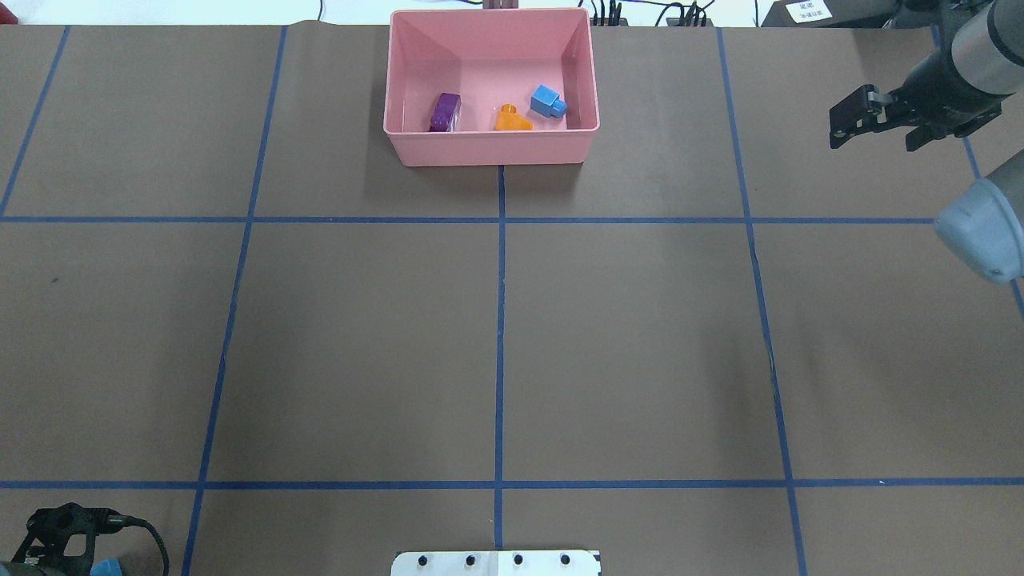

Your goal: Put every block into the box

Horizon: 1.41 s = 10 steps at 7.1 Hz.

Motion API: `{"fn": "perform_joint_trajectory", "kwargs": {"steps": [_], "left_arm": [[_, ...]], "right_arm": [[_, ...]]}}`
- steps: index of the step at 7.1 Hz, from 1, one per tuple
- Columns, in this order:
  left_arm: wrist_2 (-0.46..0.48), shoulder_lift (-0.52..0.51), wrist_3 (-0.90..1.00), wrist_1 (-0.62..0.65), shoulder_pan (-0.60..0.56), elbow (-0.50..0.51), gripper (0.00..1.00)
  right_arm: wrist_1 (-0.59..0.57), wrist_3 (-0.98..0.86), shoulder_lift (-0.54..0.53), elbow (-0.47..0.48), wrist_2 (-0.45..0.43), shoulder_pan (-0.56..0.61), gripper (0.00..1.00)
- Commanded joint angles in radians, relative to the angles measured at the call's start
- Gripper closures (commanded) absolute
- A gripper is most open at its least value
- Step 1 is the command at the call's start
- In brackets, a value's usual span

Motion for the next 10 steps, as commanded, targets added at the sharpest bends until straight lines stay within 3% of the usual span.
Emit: {"fn": "perform_joint_trajectory", "kwargs": {"steps": [1, 3, 7, 10], "left_arm": [[-0.017, 0.001, 0.004, -0.006, -0.003, -0.014, 1.00], [-0.054, 0.056, 0.007, -0.006, -0.006, -0.098, 1.00], [-0.050, 0.051, 0.009, -0.003, -0.085, -0.135, 1.00], [-0.049, -0.177, 0.165, 0.009, -0.401, -0.134, 1.00]], "right_arm": [[0.000, 0.000, 0.005, -0.001, -0.001, 0.000, 0.00], [0.000, 0.002, 0.006, -0.002, -0.001, -0.002, 0.00], [0.003, 0.003, 0.000, -0.004, -0.005, -0.002, 0.00], [0.003, 0.005, -0.004, -0.011, -0.005, -0.002, 0.00]]}}
